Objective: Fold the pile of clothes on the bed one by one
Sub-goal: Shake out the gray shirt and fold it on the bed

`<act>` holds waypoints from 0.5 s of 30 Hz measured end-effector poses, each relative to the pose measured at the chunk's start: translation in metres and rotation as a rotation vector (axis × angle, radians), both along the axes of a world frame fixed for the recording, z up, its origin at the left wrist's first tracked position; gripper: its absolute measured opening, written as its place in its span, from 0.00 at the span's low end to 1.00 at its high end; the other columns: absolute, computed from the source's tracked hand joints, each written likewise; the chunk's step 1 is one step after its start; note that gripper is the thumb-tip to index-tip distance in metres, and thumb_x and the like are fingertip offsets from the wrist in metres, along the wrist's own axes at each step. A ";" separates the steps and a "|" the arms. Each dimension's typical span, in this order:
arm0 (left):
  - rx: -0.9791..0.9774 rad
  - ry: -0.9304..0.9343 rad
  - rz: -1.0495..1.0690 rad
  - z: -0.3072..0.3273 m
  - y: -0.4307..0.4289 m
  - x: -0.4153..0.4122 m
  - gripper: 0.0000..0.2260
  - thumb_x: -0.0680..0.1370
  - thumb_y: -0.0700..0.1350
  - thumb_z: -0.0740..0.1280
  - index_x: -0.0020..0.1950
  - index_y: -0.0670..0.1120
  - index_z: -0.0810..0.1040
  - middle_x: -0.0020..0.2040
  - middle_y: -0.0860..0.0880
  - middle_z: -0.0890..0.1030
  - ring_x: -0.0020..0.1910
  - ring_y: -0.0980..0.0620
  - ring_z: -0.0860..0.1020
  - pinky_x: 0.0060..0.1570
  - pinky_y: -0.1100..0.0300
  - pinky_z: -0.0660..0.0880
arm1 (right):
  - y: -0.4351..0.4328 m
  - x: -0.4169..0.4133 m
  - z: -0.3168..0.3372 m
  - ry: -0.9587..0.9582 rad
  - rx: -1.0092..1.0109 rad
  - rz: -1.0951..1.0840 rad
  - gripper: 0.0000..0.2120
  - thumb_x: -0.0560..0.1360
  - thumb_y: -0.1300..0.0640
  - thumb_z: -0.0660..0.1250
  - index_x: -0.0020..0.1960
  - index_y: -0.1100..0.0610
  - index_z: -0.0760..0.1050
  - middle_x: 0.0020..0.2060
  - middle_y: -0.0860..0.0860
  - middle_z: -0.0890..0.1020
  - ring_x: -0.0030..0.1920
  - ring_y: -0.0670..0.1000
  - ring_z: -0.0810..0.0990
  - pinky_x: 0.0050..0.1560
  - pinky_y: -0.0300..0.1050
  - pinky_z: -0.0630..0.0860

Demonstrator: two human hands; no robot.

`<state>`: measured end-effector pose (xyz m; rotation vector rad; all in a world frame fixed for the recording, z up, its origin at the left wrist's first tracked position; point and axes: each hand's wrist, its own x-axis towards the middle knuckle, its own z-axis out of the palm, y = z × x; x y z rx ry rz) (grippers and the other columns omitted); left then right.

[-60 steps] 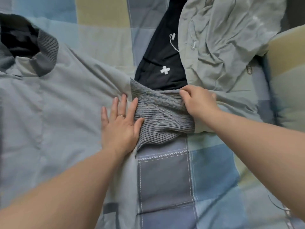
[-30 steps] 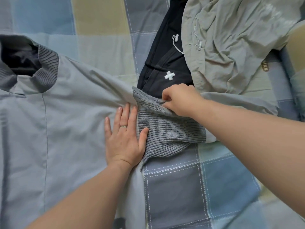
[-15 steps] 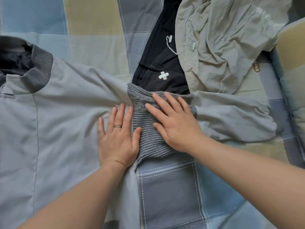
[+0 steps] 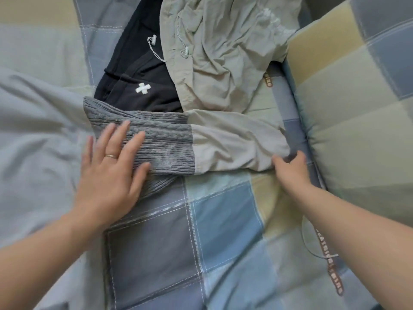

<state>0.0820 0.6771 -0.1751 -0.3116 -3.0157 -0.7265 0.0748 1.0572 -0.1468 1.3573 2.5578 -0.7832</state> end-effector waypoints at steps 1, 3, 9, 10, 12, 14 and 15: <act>-0.013 0.040 -0.111 0.005 0.025 -0.002 0.26 0.81 0.58 0.56 0.78 0.51 0.67 0.81 0.46 0.59 0.80 0.42 0.56 0.78 0.40 0.49 | -0.001 -0.003 -0.002 0.065 -0.141 -0.115 0.36 0.66 0.40 0.69 0.69 0.53 0.64 0.64 0.56 0.77 0.61 0.62 0.79 0.59 0.59 0.78; -0.033 -0.047 -0.239 0.005 0.071 -0.013 0.25 0.82 0.60 0.53 0.80 0.58 0.62 0.83 0.49 0.54 0.81 0.44 0.52 0.78 0.40 0.49 | -0.004 -0.016 -0.005 0.191 -0.394 -0.336 0.30 0.69 0.43 0.71 0.65 0.54 0.65 0.58 0.55 0.80 0.51 0.58 0.84 0.41 0.52 0.83; -0.207 -0.251 -0.271 -0.031 0.108 -0.030 0.27 0.81 0.68 0.44 0.80 0.66 0.46 0.83 0.55 0.42 0.81 0.48 0.39 0.76 0.39 0.36 | 0.007 -0.047 -0.019 0.351 -0.712 -0.606 0.21 0.74 0.54 0.76 0.64 0.54 0.74 0.52 0.55 0.84 0.46 0.55 0.85 0.30 0.47 0.80; -0.200 -0.229 -0.271 -0.031 0.108 -0.029 0.27 0.81 0.68 0.45 0.80 0.66 0.47 0.83 0.55 0.42 0.81 0.48 0.39 0.76 0.39 0.36 | 0.010 -0.048 -0.016 0.336 -0.747 -0.595 0.19 0.75 0.55 0.74 0.64 0.54 0.75 0.51 0.55 0.84 0.46 0.54 0.85 0.31 0.47 0.80; -0.209 -0.196 -0.262 -0.031 0.109 -0.028 0.27 0.81 0.68 0.46 0.80 0.66 0.48 0.83 0.55 0.43 0.82 0.48 0.41 0.76 0.38 0.37 | 0.012 -0.046 -0.008 0.344 -0.785 -0.580 0.18 0.75 0.58 0.73 0.64 0.53 0.75 0.52 0.54 0.84 0.47 0.54 0.85 0.35 0.49 0.82; -0.220 -0.208 -0.252 -0.031 0.111 -0.028 0.27 0.81 0.68 0.47 0.80 0.67 0.49 0.83 0.56 0.44 0.82 0.48 0.41 0.76 0.38 0.38 | 0.010 -0.043 0.003 0.420 -0.698 -0.514 0.20 0.74 0.59 0.73 0.64 0.55 0.73 0.55 0.54 0.82 0.51 0.56 0.84 0.43 0.56 0.84; -0.214 -0.259 -0.257 -0.028 0.112 -0.030 0.27 0.80 0.69 0.49 0.80 0.67 0.51 0.83 0.56 0.44 0.82 0.49 0.41 0.76 0.39 0.37 | 0.004 -0.040 0.012 0.475 -0.612 -0.461 0.19 0.74 0.59 0.72 0.62 0.55 0.72 0.55 0.53 0.81 0.52 0.56 0.83 0.49 0.59 0.83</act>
